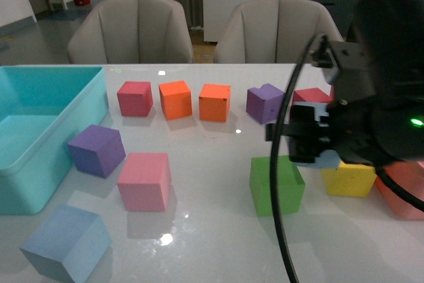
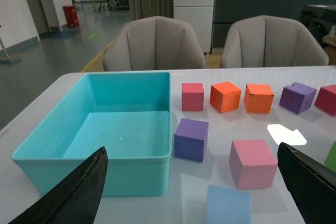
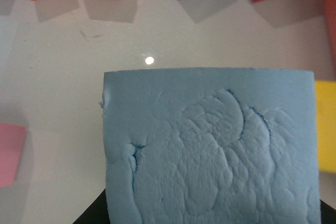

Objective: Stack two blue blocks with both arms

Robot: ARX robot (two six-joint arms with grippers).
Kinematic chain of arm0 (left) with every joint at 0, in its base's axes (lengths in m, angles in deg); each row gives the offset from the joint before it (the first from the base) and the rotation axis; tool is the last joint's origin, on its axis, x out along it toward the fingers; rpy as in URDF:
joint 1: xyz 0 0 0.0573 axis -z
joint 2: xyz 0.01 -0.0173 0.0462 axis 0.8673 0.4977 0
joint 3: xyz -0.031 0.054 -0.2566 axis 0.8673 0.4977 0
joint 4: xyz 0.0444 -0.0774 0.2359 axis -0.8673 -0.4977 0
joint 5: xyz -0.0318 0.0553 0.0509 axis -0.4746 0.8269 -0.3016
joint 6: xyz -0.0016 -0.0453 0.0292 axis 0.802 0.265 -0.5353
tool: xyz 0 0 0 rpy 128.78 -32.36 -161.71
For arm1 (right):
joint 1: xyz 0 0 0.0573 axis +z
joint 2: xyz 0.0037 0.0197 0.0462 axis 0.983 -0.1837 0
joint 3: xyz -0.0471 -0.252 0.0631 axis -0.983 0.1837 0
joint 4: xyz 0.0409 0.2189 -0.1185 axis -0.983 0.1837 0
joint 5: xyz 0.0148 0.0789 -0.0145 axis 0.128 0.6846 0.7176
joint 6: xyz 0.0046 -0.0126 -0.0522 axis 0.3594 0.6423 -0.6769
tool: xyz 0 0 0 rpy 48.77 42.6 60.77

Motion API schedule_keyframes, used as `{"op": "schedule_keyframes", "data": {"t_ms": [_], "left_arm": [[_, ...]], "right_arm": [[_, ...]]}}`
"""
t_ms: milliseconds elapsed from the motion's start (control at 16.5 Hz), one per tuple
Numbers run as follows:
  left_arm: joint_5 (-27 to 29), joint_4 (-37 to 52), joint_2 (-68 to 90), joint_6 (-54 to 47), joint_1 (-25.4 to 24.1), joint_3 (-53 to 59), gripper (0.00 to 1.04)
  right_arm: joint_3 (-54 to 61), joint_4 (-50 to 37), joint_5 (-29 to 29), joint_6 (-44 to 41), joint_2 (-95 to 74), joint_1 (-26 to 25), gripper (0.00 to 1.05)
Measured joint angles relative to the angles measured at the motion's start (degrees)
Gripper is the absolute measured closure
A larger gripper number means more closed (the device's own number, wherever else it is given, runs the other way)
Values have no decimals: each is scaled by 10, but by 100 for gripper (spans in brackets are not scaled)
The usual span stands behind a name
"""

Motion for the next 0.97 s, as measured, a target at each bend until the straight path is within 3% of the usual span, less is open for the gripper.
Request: {"op": "schedule_keyframes", "data": {"t_ms": [303, 606, 909, 970], "left_arm": [[0, 0, 0, 0, 0, 0, 7], [0, 0, 0, 0, 0, 0, 7], [0, 0, 0, 0, 0, 0, 7], [0, 0, 0, 0, 0, 0, 7]], "right_arm": [[-73, 28, 1, -7, -48, 12, 56], [-419, 195, 47, 20, -304, 56, 56], [-468, 224, 47, 50, -337, 56, 56], [-478, 232, 43, 51, -345, 55, 44]]}}
